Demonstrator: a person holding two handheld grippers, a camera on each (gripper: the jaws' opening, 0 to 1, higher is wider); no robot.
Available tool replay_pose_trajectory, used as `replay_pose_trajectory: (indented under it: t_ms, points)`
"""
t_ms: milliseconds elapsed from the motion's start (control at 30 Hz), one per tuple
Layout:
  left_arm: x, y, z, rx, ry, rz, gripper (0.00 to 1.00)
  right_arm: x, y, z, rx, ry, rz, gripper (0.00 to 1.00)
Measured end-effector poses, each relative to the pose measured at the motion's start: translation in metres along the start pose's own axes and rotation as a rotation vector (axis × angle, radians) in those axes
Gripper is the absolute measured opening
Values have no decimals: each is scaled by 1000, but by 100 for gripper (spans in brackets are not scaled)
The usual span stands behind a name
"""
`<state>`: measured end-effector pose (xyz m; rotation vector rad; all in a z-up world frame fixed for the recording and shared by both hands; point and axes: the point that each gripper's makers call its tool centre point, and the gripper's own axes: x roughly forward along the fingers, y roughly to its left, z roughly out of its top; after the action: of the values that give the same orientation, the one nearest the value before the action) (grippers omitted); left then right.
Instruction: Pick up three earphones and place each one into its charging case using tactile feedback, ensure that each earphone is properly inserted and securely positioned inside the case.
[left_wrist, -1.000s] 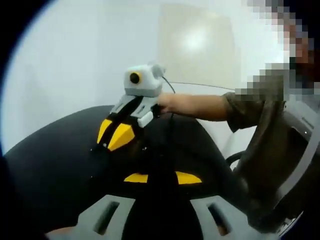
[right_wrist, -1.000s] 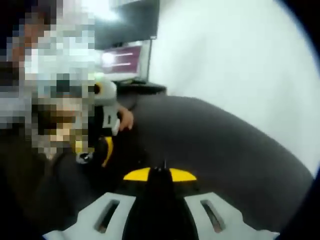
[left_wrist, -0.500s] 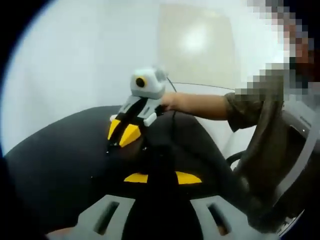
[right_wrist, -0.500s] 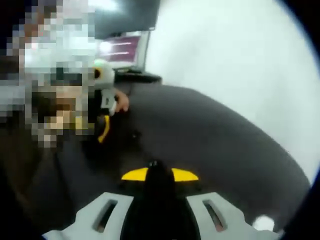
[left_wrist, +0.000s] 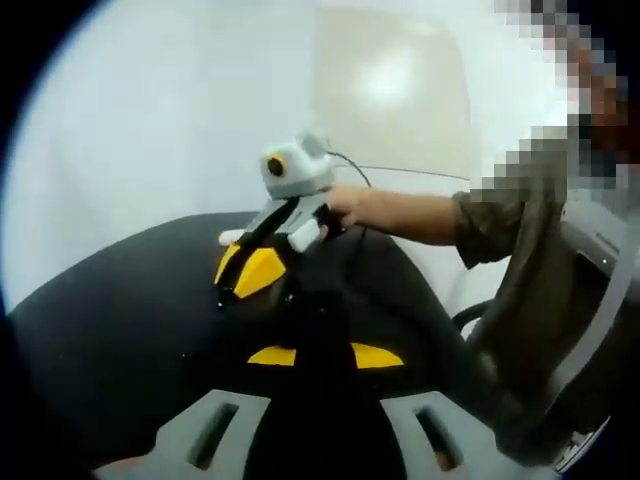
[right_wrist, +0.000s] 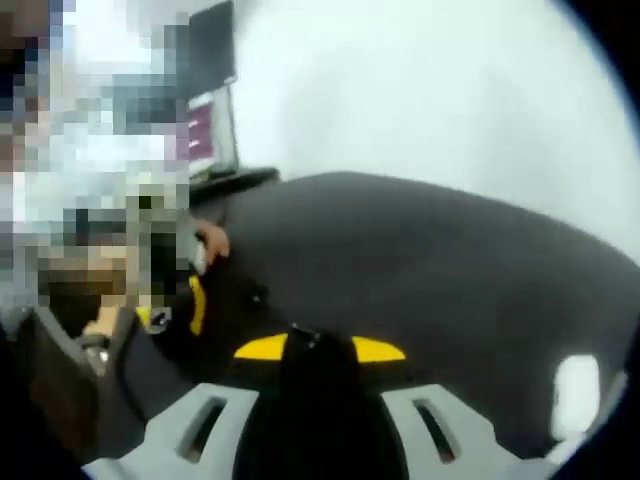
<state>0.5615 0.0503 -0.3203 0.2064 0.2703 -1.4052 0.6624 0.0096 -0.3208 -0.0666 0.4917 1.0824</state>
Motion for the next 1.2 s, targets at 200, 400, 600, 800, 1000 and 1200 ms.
replay_pose_trajectory:
  t_ms: [200,400,600,800,1000,1200]
  points:
    - [0,-1,0,-5,-3,-6,15,-5,-2,3,2,-26,8,13]
    - [0,2,-1,-17,0,16,15,-42,58,67,-468,-255,-68,13]
    - [0,2,-1,-25,3,17,15,-36,122,63,-864,-153,-83,13]
    - [-1,3,-1,-26,3,23,15,-13,129,39,-1128,-23,-156,13]
    - [-1,2,-1,-18,4,27,15,-3,130,26,-1333,75,-227,13]
    - [-2,3,-1,-15,6,29,15,1,133,24,-1433,115,-256,13]
